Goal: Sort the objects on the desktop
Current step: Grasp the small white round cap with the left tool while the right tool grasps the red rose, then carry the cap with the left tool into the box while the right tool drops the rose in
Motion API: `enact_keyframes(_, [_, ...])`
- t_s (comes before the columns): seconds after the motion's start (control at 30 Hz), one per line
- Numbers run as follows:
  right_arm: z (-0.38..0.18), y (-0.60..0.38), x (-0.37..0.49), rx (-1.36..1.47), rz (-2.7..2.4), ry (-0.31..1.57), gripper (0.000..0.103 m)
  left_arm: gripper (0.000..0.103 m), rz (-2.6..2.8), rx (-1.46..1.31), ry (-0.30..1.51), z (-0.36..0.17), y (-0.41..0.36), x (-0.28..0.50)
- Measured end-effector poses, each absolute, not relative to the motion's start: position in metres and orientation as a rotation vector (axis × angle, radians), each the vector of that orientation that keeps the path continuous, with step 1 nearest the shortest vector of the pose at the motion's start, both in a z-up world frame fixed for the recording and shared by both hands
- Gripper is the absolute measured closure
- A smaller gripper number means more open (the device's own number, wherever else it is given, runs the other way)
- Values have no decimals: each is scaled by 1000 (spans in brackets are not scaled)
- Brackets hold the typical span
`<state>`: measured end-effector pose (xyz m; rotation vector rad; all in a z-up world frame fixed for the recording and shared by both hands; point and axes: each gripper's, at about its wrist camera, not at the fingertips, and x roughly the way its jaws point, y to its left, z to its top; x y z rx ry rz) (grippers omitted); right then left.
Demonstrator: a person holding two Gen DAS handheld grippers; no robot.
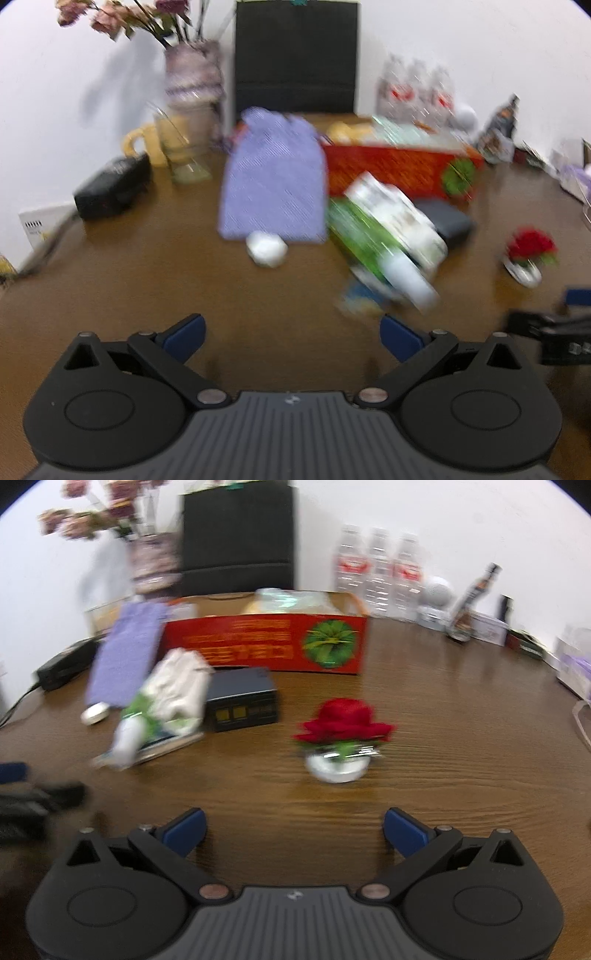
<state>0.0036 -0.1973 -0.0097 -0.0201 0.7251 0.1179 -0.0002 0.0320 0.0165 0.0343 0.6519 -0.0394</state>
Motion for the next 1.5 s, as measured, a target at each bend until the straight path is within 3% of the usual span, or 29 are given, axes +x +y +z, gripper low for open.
enact_keyframes(0.03, [-10, -201, 9, -13, 101, 725, 3, 0, -45, 31, 653, 19, 37, 11])
enact_keyframes(0.1, [-10, -207, 19, 1, 68, 718, 7, 18, -59, 25, 681, 19, 45, 35])
enact_keyframes(0.17, [-11, -210, 27, 8, 49, 703, 10, 29, -57, 20, 723, 16, 51, 60])
enact_keyframes(0.2, [-12, -209, 29, 7, 50, 700, 10, 29, -57, 16, 739, 15, 53, 69])
enact_keyframes(0.33, [-11, -206, 34, -6, 76, 679, 32, 36, -78, 43, 732, 11, 50, 85])
enact_keyframes(0.47, [-11, -207, 34, -4, 75, 673, 38, 38, -88, 55, 721, 9, 48, 85])
enact_keyframes(0.53, [-10, -207, 34, -9, 78, 666, 52, 44, -93, 57, 708, 9, 48, 82])
enact_keyframes(0.7, [-10, -207, 35, -10, 90, 659, 52, 75, -101, 74, 699, 12, 43, 73])
enact_keyframes(1.23, [24, -220, 5, -4, 124, 583, 53, 76, -95, 26, 609, 52, 44, 22])
enact_keyframes(1.5, [101, -224, 59, -38, 179, 441, 53, 76, -110, 66, 507, 119, 38, 114])
